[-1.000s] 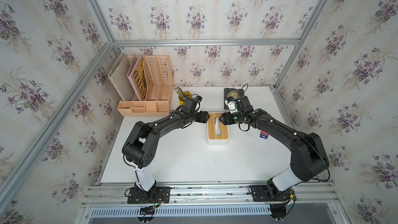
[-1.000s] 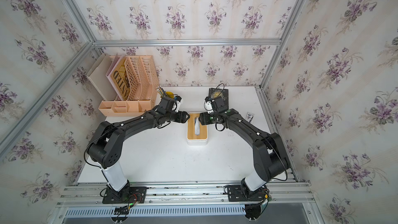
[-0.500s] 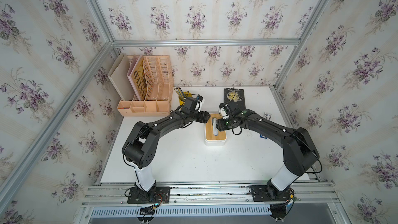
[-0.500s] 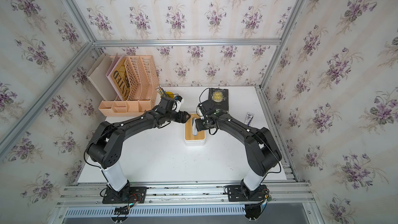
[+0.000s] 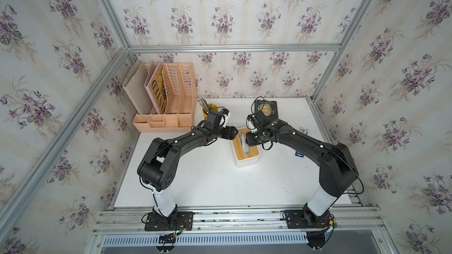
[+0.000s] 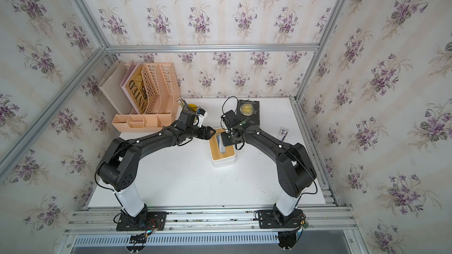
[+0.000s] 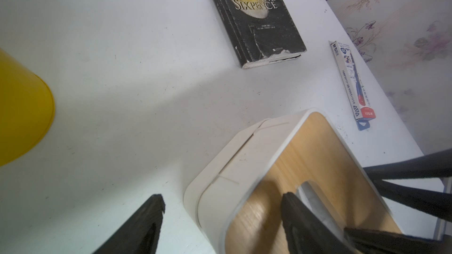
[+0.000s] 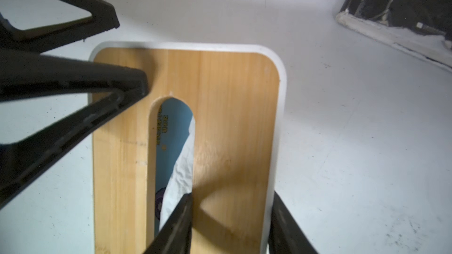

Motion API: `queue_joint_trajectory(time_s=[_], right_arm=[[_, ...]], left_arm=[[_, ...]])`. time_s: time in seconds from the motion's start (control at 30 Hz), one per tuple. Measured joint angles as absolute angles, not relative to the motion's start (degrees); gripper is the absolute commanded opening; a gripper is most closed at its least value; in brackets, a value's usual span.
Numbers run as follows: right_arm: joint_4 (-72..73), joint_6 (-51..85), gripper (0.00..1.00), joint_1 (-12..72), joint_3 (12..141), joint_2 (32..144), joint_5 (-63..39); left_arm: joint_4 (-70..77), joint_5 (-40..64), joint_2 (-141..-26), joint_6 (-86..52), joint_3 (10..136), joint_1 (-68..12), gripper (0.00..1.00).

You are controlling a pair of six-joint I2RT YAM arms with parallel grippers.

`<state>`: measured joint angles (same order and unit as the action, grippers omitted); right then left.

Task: Put the tissue paper into the tissue box
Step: Adjust the box lid on the tissue box.

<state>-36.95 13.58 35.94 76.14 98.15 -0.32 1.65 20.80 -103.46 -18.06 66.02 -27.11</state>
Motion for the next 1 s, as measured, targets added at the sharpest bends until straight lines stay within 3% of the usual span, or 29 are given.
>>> queue_joint_trajectory(time_s=[1.0], right_arm=[[-38.89,10.50,0.23,35.55,77.93,100.82,-3.46]], left_arm=[[3.75,21.61,-104.57,-19.09,66.13,-26.26,0.78]])
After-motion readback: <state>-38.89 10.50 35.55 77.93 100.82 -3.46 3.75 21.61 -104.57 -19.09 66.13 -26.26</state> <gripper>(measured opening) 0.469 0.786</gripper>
